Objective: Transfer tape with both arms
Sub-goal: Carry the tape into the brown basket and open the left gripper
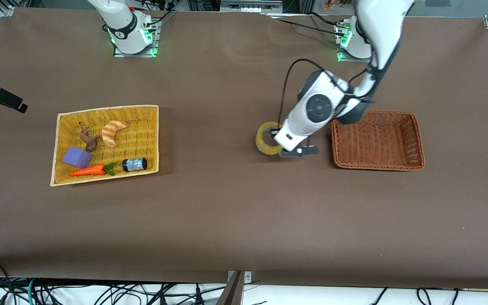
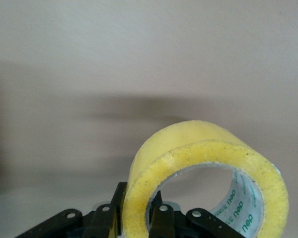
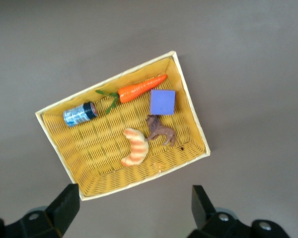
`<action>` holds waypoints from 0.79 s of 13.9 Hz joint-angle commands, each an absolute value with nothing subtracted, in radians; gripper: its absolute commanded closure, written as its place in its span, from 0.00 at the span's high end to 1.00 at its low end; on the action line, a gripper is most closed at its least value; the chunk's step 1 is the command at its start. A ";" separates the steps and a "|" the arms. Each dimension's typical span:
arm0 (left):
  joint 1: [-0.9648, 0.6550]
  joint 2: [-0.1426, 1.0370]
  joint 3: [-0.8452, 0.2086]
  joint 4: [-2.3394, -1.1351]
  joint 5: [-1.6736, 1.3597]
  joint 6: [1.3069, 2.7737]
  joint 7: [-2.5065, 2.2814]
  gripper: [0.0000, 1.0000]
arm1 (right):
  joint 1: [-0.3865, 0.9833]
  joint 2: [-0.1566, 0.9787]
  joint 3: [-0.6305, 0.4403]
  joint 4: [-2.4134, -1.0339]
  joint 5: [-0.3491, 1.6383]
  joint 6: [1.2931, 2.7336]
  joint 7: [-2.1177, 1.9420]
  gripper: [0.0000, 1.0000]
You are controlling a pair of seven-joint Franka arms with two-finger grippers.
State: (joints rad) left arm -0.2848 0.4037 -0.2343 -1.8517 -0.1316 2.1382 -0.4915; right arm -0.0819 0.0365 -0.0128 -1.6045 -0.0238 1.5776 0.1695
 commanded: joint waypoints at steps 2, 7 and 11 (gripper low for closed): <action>-0.099 0.186 -0.233 -1.994 -0.111 2.062 -0.087 0.00 | -0.092 0.058 -0.014 -1.585 -0.023 1.559 0.147 1.00; -0.026 0.192 -0.111 -2.100 0.001 2.107 0.195 0.00 | -0.101 0.072 -0.017 -1.577 -0.025 1.563 0.149 1.00; -0.018 0.273 -0.068 -2.181 0.018 2.267 0.225 0.00 | -0.098 0.077 -0.011 -1.575 -0.018 1.571 0.150 1.00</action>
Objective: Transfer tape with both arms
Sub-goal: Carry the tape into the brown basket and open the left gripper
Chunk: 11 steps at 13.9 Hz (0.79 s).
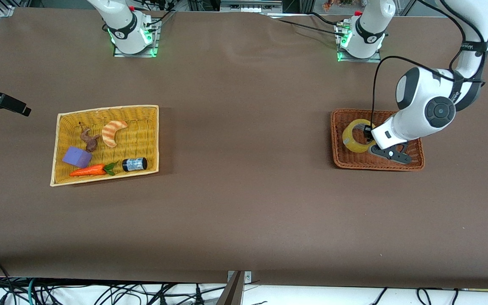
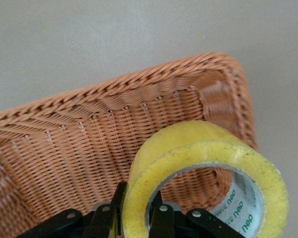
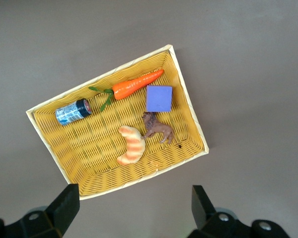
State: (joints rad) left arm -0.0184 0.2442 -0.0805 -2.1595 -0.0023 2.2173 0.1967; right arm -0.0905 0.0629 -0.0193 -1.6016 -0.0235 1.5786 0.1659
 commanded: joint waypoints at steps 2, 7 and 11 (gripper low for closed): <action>-0.018 0.319 -0.061 -2.181 0.018 2.315 0.230 0.05 | -0.098 0.077 -0.009 -1.575 -0.018 1.574 0.150 1.00; -0.017 0.307 -0.060 -2.190 0.018 2.312 0.216 1.00 | -0.098 0.086 -0.011 -1.554 -0.003 1.571 0.150 1.00; -0.018 0.108 -0.061 -2.210 0.012 2.200 0.222 1.00 | -0.098 0.086 -0.011 -1.554 -0.003 1.572 0.150 1.00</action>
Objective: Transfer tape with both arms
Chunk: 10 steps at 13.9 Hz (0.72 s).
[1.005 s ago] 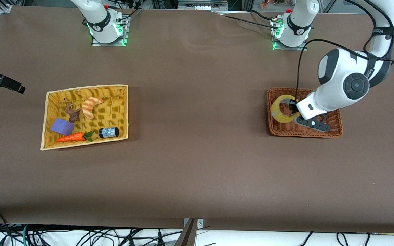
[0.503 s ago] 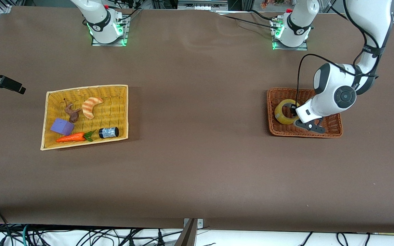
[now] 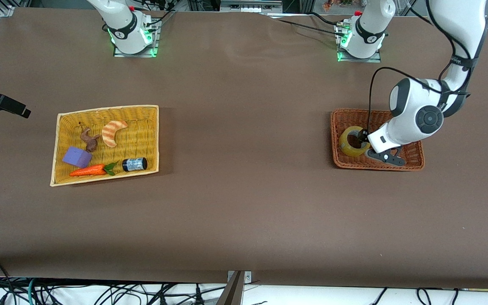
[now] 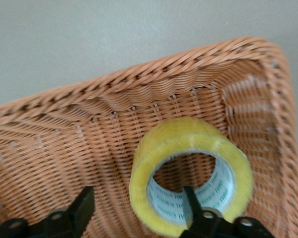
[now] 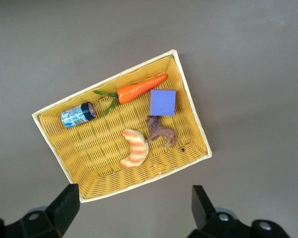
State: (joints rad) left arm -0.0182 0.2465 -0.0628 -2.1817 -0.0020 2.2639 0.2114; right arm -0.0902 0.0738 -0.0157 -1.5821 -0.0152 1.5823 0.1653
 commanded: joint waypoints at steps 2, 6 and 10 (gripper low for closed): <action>-0.020 0.052 -0.064 -2.177 0.002 2.201 0.222 1.00 | -0.098 0.087 -0.011 -1.554 -0.003 1.572 0.150 1.00; -0.023 0.006 -0.090 -1.943 0.003 1.997 0.213 1.00 | -0.098 0.087 -0.011 -1.554 -0.003 1.572 0.150 1.00; -0.018 0.008 -0.115 -1.688 0.015 1.696 0.186 1.00 | -0.098 0.086 -0.011 -1.554 -0.003 1.572 0.150 1.00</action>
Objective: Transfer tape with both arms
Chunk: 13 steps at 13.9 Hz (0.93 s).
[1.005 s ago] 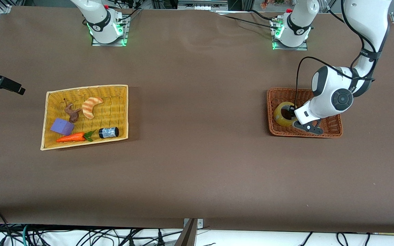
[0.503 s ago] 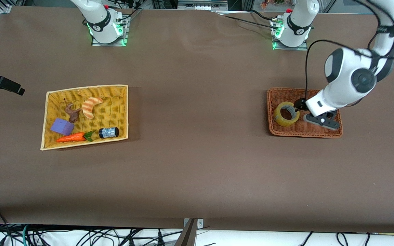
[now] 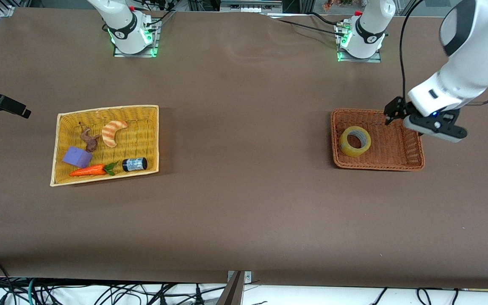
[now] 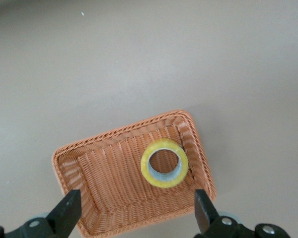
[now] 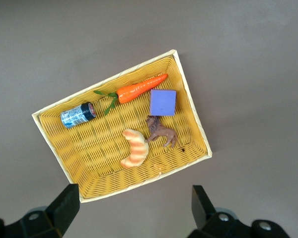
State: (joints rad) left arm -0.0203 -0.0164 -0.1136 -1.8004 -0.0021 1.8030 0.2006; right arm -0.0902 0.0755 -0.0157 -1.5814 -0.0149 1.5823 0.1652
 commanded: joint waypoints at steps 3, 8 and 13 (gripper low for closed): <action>-0.021 0.050 -0.112 -1.588 0.020 1.614 0.144 1.00 | -0.098 0.090 -0.012 -1.554 -0.003 1.572 0.150 1.00; -0.034 0.061 -0.107 -1.566 0.021 1.598 -0.011 1.00 | -0.098 0.091 -0.012 -1.554 -0.002 1.572 0.150 1.00; -0.002 0.080 -0.097 -1.554 0.009 1.598 -0.006 1.00 | -0.100 0.091 -0.014 -1.554 0.011 1.574 0.150 1.00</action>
State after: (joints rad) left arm -0.0191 0.0519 -0.0988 -1.6031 -0.0021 1.6267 0.0038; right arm -0.0903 0.0811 -0.0163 -1.5810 -0.0063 1.5828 0.1652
